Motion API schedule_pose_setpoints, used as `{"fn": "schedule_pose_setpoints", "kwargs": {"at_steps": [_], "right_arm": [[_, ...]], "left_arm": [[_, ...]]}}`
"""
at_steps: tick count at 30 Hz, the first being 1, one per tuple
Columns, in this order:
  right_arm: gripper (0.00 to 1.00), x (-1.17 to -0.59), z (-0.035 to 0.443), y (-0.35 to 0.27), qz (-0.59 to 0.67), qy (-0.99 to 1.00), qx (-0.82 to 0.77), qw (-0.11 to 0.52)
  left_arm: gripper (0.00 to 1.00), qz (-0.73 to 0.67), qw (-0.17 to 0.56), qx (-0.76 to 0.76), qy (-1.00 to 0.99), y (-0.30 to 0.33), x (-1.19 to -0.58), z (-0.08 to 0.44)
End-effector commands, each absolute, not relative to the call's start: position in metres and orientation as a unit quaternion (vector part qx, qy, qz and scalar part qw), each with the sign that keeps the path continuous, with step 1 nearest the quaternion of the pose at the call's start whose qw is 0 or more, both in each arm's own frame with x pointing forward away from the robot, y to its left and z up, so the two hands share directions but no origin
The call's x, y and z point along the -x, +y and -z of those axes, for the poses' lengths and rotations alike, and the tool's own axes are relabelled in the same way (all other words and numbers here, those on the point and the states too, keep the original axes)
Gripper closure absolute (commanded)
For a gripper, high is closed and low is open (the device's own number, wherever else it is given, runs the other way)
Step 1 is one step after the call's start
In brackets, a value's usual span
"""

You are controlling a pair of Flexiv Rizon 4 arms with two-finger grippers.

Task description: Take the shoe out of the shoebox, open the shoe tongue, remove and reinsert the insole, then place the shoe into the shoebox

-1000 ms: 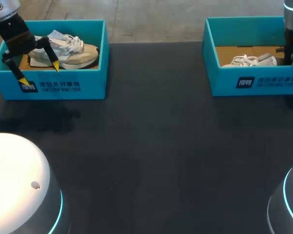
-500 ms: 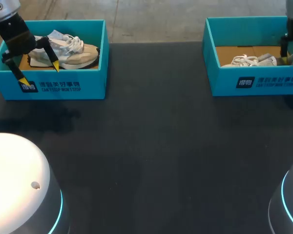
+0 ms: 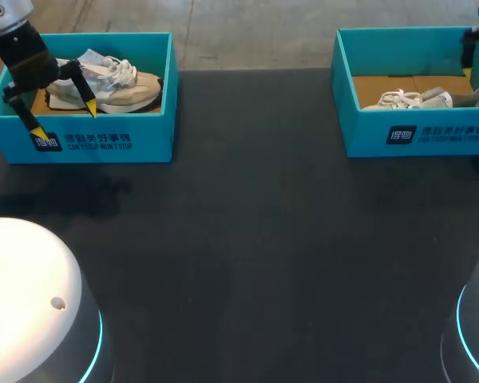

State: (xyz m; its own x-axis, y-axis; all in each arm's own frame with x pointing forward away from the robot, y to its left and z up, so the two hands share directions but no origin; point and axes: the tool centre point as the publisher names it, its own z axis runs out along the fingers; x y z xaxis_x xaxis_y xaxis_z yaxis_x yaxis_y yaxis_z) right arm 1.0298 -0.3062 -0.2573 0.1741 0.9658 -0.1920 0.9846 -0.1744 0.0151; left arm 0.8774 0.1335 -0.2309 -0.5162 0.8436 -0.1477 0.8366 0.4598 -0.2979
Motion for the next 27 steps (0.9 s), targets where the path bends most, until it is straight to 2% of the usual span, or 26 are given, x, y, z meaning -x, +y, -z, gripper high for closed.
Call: {"fn": "schedule_pose_setpoints", "kwargs": {"at_steps": [1,14,27], "right_arm": [[0.00,-1.006,0.228,-0.295,0.056,0.639,-0.765,0.067],[0.00,-0.967,0.205,-0.242,0.028,0.638,-0.769,0.035],[0.00,-0.953,0.186,-0.207,0.014,0.630,-0.776,0.040]], "left_arm": [[0.00,-0.167,0.010,0.492,-0.854,0.134,-0.877,0.231],[0.00,-0.167,0.010,0.492,-0.854,0.134,-0.877,0.231],[0.00,-0.167,0.010,0.492,-0.854,0.134,-0.877,0.231]]}}
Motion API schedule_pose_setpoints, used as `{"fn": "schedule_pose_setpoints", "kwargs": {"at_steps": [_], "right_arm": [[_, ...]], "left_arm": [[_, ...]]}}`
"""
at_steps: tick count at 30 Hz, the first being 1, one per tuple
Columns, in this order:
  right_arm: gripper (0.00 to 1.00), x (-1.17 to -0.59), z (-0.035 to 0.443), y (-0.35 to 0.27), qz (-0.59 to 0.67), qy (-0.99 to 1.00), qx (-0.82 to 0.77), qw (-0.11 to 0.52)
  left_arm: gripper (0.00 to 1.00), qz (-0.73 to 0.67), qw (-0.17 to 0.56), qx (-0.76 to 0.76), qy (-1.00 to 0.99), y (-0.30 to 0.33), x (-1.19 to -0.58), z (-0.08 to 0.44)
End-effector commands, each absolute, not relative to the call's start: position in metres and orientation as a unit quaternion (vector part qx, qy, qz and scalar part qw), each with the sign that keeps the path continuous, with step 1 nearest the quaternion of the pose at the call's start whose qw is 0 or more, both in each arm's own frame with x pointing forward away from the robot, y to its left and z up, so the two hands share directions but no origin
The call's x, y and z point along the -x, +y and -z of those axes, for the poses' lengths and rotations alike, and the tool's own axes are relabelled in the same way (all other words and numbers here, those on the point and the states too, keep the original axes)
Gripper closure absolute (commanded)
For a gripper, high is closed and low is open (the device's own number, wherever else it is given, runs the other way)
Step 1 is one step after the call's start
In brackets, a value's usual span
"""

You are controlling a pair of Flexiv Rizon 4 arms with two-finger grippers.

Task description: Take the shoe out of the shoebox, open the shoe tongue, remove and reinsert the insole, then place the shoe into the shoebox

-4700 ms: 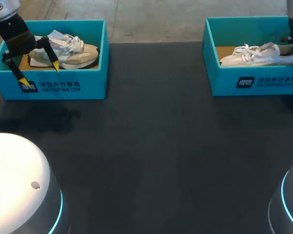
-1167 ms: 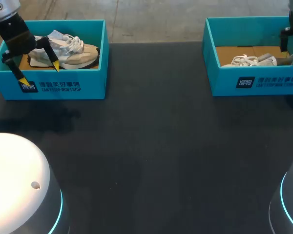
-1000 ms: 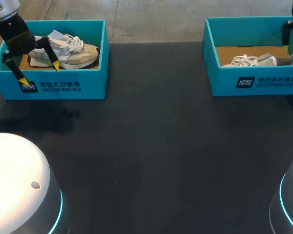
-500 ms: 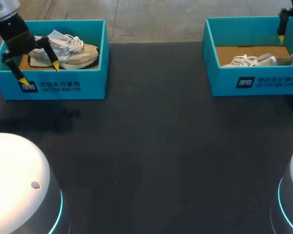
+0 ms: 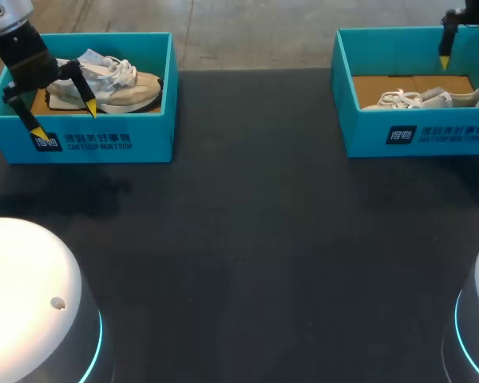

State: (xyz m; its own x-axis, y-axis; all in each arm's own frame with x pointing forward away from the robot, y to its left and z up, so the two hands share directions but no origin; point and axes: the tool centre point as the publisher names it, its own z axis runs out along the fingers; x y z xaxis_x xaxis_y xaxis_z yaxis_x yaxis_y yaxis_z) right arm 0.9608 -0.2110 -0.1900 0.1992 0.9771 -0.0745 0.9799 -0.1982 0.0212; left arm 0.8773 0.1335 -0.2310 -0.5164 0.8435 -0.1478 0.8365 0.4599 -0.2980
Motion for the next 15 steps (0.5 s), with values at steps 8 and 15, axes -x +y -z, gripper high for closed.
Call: {"fn": "schedule_pose_setpoints", "kwargs": {"at_steps": [8,15], "right_arm": [[0.00,-0.9488,0.1788,-0.2006,0.007,0.629,-0.777,0.033],[0.00,-0.9488,0.1788,-0.2006,0.007,0.629,-0.777,0.033]], "left_arm": [[0.00,-0.167,0.010,0.492,-0.854,0.1338,-0.8766,0.2306],[0.00,-0.167,0.010,0.492,-0.854,0.1338,-0.8766,0.2306]]}}
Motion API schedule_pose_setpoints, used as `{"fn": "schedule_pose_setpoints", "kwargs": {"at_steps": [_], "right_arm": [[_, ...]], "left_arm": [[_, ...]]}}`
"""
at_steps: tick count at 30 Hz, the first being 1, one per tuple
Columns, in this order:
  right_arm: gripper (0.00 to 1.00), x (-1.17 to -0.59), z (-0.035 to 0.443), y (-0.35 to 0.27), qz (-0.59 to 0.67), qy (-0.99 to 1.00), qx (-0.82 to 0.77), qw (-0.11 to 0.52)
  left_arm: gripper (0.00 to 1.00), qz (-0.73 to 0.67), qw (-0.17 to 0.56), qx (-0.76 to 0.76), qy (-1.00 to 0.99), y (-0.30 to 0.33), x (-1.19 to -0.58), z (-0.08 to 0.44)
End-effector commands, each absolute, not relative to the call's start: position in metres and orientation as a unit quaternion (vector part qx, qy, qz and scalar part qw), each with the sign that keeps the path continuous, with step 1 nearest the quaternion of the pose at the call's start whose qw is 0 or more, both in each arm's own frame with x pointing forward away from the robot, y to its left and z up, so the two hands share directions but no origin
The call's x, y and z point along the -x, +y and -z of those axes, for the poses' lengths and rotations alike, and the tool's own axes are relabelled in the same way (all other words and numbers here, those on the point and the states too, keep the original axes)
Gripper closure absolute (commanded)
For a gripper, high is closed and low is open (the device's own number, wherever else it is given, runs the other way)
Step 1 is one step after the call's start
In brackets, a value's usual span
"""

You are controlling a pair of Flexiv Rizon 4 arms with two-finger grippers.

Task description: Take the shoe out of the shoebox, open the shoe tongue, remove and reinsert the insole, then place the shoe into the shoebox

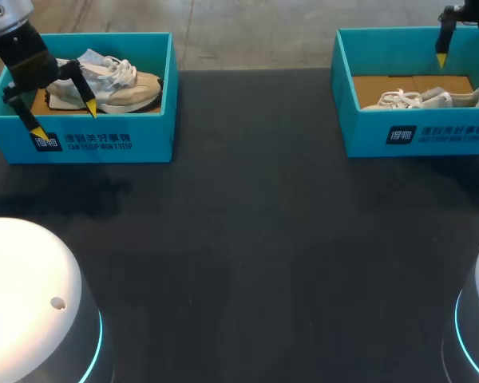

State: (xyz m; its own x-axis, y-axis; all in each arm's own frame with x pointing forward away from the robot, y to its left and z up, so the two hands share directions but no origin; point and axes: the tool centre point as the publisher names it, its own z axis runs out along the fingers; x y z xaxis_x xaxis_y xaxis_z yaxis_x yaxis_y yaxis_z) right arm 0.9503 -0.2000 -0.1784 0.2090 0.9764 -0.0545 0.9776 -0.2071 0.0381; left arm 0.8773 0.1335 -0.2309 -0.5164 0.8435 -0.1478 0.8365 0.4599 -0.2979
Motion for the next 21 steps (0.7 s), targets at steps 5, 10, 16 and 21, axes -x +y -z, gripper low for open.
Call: {"fn": "schedule_pose_setpoints", "kwargs": {"at_steps": [5,10,16,21], "right_arm": [[0.00,-0.949,0.179,-0.201,0.007,0.629,-0.777,0.033],[0.00,-0.949,0.179,-0.201,0.007,0.629,-0.777,0.033],[0.00,-0.949,0.179,-0.201,0.007,0.629,-0.777,0.033],[0.00,-0.949,0.179,-0.201,0.007,0.629,-0.777,0.033]], "left_arm": [[0.00,-0.177,0.014,0.508,-0.843,0.146,-0.886,0.219],[0.00,-0.166,0.015,0.533,-0.829,0.167,-0.917,0.209],[0.00,-0.142,0.019,0.618,-0.773,0.197,-0.957,0.198],[0.00,-0.115,-0.003,0.647,-0.754,0.218,-0.990,0.191]]}}
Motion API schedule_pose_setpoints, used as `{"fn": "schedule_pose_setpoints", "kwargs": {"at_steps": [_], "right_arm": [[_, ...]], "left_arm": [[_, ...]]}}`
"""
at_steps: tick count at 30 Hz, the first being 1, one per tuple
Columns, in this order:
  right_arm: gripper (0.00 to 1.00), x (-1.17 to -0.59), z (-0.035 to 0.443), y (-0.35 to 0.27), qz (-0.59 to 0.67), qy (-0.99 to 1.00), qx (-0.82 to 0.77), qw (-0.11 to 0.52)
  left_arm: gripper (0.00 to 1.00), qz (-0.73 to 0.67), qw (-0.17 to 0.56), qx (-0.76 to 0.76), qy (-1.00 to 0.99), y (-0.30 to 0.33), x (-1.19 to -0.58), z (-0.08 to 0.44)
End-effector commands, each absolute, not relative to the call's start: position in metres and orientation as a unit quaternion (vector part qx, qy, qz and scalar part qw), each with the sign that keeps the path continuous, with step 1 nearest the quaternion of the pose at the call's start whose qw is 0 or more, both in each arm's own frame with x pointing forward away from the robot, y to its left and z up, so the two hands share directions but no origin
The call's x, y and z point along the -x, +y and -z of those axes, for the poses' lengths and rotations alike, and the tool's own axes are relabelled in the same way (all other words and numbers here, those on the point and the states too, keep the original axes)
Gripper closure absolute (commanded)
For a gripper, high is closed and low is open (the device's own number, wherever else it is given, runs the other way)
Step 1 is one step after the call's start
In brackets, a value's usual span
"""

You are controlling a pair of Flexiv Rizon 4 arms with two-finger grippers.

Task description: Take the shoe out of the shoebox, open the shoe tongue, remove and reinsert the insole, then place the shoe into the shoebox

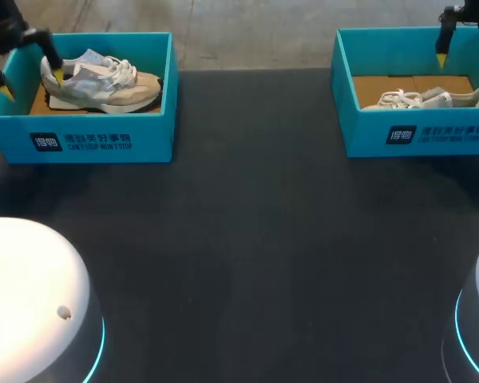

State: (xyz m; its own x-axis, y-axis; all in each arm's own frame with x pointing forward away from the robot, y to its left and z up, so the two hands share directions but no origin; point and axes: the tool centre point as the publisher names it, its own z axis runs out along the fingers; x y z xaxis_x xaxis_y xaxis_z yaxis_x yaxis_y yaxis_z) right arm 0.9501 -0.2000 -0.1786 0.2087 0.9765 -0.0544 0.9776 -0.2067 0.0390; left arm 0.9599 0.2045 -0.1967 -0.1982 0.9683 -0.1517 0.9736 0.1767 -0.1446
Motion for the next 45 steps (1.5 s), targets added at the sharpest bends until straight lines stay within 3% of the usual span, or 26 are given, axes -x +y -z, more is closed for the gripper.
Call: {"fn": "schedule_pose_setpoints", "kwargs": {"at_steps": [1,20,30,45], "right_arm": [[0.00,-0.949,0.179,-0.201,0.007,0.629,-0.777,0.033],[0.00,-0.949,0.179,-0.201,0.007,0.629,-0.777,0.033],[0.00,-0.949,0.179,-0.201,0.007,0.629,-0.777,0.033],[0.00,-0.949,0.179,-0.201,0.007,0.629,-0.777,0.033]], "left_arm": [[0.00,0.108,0.011,-0.663,0.740,0.223,-0.996,0.190],[0.00,0.066,0.017,-0.685,0.726,0.276,-1.123,0.216],[0.00,0.044,-0.016,-0.703,0.710,0.282,-1.169,0.237],[0.00,0.030,-0.008,-0.700,0.713,0.282,-1.170,0.239]]}}
